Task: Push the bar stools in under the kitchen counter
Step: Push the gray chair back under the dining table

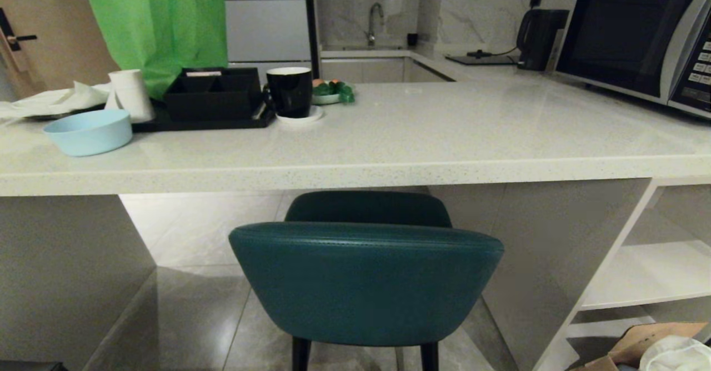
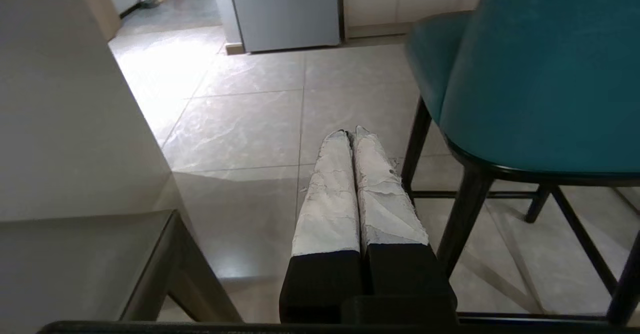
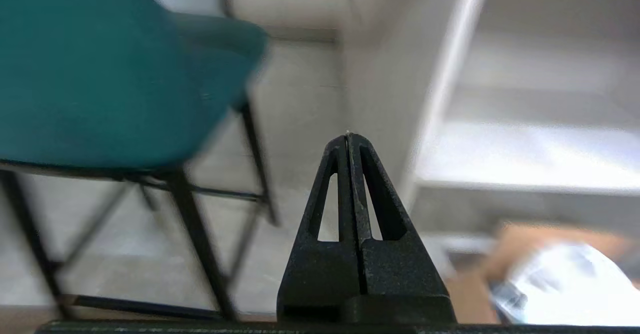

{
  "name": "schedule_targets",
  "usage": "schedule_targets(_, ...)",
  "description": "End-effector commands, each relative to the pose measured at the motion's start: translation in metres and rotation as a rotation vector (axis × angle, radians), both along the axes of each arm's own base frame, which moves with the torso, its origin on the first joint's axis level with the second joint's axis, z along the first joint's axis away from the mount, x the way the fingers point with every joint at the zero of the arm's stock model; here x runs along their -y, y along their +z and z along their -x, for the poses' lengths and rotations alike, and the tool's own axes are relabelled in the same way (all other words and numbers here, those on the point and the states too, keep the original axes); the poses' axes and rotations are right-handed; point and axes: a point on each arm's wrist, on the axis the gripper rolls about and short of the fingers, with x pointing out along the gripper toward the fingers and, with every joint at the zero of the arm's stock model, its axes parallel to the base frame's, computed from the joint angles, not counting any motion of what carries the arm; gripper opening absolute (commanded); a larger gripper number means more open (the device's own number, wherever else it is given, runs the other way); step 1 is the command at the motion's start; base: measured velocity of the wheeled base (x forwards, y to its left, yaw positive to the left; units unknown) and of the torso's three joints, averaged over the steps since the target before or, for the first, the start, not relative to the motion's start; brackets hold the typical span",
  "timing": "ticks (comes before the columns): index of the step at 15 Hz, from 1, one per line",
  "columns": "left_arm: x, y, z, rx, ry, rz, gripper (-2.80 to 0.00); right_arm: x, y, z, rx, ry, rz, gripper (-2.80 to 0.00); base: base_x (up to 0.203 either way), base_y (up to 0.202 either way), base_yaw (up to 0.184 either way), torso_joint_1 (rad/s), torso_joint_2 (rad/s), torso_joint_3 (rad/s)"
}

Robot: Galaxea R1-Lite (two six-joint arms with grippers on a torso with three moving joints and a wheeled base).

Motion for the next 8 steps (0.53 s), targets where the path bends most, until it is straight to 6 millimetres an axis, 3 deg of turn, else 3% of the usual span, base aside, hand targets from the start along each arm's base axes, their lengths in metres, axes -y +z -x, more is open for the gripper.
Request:
schedule_targets(1, 0.0000, -0.0028, -0.0004, -0.017, 0.004, 0.002, -2.80, 0.0001, -0.0029, -0.0009, -0.014, -0.004, 0.011, -2.80, 0.000, 0.000, 0.000, 0.000, 0.00, 0.000)
schedule_targets(8, -0.0001, -0.0042, -0.0004, -0.030, 0.007, 0.017, -2.80, 0.0000, -0.0024, -0.0008, -0.011, -0.003, 0.013, -2.80, 0.000, 0.000, 0.000, 0.000, 0.00, 0.000)
